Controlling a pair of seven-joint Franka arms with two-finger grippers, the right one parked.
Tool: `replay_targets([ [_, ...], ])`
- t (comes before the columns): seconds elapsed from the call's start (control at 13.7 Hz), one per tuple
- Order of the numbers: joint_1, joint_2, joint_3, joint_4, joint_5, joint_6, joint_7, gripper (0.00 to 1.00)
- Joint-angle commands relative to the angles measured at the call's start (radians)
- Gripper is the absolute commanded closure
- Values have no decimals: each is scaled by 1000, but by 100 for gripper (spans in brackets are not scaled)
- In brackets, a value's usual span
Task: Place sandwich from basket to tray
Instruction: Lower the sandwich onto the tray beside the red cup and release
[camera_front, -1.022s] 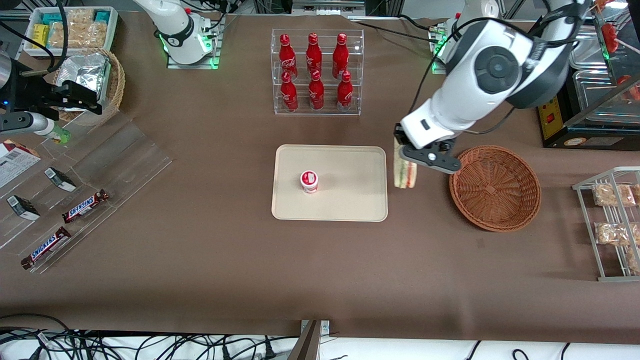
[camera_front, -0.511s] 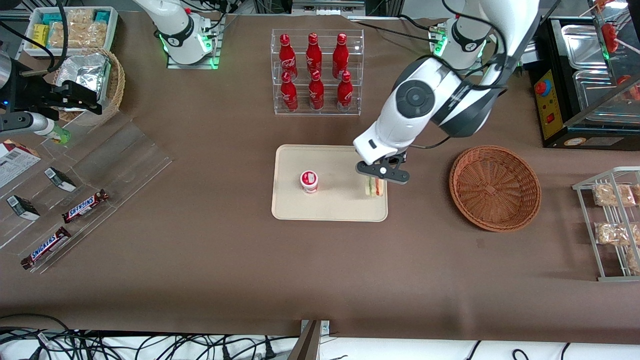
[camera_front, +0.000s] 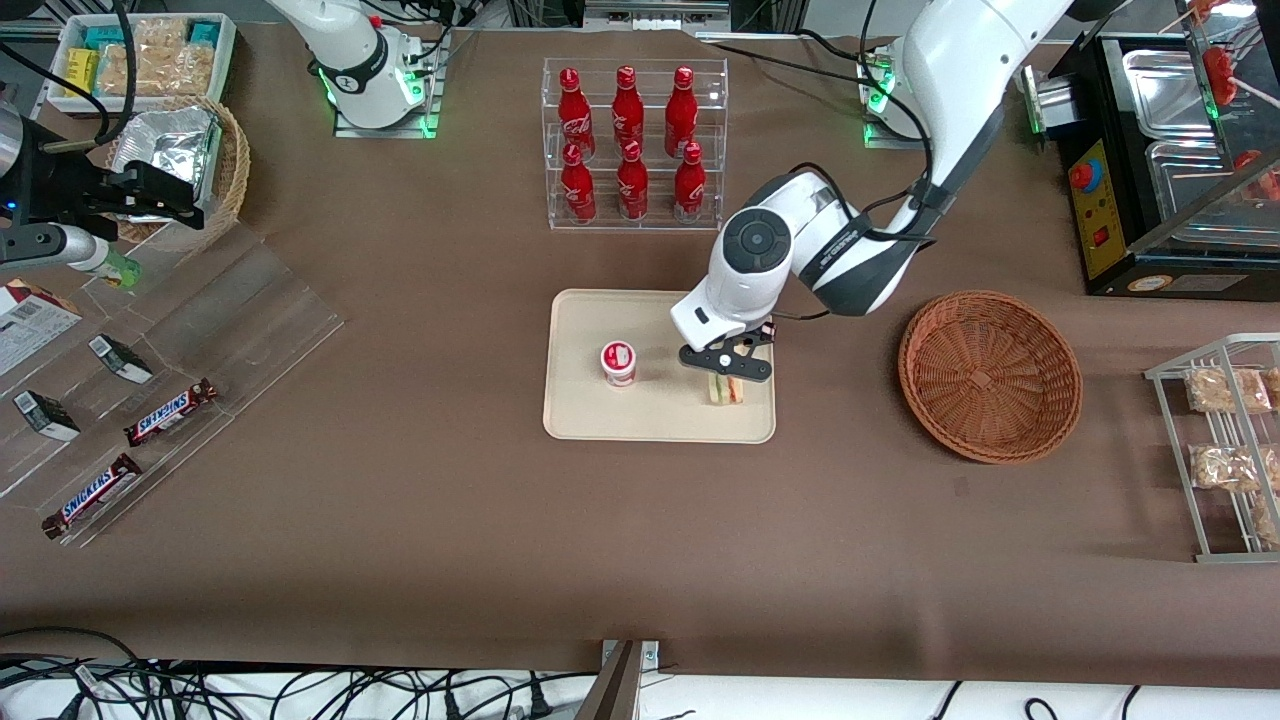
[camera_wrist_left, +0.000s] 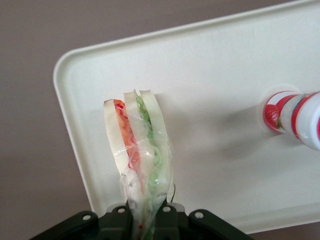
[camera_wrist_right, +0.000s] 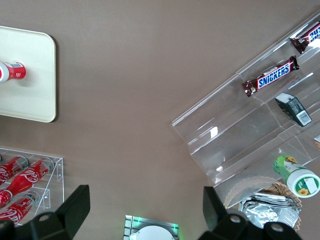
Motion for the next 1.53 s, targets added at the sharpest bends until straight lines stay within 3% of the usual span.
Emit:
replay_targets([
  [0.0,-17,38,4,25,52,4,-26,94],
  [0.36,-20,62,6,25,69,27,-26,71],
  [0.44,-20,65,6,25,69,30,-26,53],
  [0.51,-20,64,6,25,67,30,-27,29],
  [0.66,-16,53,6,30,66,27,-48,6],
  [0.73,-14,36,6,36,66,21,-85,0],
  [1.17,53,-89,6,217,52,-221,-176,0],
  [1.46,139,-227,3,229,46,-321,-210,0],
])
